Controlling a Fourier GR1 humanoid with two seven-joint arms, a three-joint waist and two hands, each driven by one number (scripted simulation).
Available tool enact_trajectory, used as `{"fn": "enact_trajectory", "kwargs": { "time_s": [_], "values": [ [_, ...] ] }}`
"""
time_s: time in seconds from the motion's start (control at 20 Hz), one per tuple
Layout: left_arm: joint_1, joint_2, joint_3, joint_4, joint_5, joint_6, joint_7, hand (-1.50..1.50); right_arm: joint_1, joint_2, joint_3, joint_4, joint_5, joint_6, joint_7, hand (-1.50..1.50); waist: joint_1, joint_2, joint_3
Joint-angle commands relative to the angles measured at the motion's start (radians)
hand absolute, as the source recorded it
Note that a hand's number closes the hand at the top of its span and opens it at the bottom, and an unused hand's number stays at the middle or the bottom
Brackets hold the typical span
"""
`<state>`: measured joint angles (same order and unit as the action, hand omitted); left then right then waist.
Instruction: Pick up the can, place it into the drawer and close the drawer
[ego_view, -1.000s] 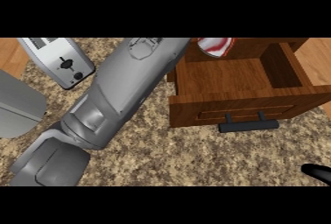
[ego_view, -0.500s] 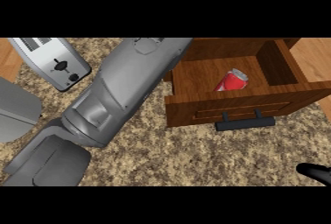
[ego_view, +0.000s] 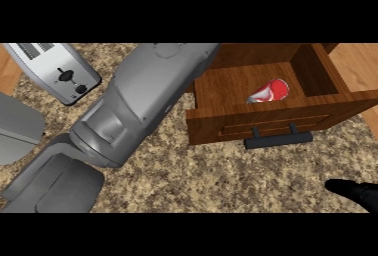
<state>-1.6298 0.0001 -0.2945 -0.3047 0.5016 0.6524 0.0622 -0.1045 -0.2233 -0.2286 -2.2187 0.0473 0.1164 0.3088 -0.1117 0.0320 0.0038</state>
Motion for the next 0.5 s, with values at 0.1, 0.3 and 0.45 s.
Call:
{"fn": "enact_trajectory", "kwargs": {
  "time_s": [0.1,0.3,0.45],
  "values": [
    [-0.021,0.0,0.022,0.005,0.056,-0.021,-0.017,-1.5,-0.091,-0.072,0.068,0.077,0.172,0.01,-0.028,-1.5,0.026,0.003,-0.002],
    [-0.041,0.0,0.044,0.003,0.084,-0.003,-0.036,-1.5,-0.096,-0.109,0.134,0.124,0.313,0.015,-0.108,-1.5,0.039,-0.002,-0.001],
    [0.004,0.0,0.025,0.009,0.085,-0.013,-0.072,-1.5,-0.126,-0.106,0.205,0.224,0.443,-0.026,-0.168,-1.5,0.059,-0.003,-0.001]
  ]
}}
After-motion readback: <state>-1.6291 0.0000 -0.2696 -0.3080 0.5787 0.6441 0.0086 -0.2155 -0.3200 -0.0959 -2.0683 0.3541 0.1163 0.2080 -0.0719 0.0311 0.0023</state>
